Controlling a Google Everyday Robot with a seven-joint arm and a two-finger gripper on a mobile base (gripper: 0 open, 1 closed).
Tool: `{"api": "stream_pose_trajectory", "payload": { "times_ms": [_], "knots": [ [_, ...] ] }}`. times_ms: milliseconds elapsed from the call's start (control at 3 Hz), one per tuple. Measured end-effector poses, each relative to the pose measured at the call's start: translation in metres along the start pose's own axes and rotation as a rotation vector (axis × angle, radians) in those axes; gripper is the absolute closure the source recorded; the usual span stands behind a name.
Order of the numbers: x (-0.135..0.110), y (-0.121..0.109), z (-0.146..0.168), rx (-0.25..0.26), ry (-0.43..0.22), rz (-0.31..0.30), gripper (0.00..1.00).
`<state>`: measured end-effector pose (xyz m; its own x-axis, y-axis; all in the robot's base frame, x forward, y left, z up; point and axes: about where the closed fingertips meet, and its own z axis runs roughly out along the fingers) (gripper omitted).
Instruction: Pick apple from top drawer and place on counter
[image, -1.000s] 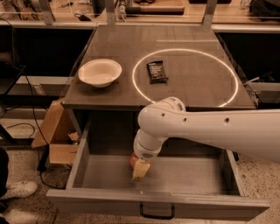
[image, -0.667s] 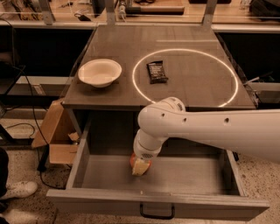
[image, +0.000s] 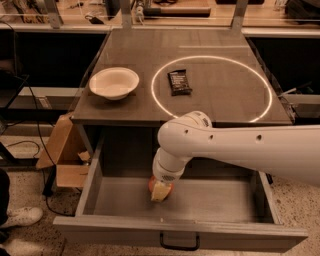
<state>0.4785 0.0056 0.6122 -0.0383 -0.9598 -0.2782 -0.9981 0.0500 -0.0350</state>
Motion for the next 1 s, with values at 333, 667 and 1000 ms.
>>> {"api": "stream_pose_trajectory", "payload": {
  "times_ms": [333,667,1000],
  "knots": [
    [0.002,-0.001,-0.010,0.006,0.008,0.014,1.00],
    [0.006,-0.004,-0.045,0.034,0.020,0.029,1.00],
    [0.010,-0.002,-0.072,0.035,0.029,0.034,1.00]
  ]
}}
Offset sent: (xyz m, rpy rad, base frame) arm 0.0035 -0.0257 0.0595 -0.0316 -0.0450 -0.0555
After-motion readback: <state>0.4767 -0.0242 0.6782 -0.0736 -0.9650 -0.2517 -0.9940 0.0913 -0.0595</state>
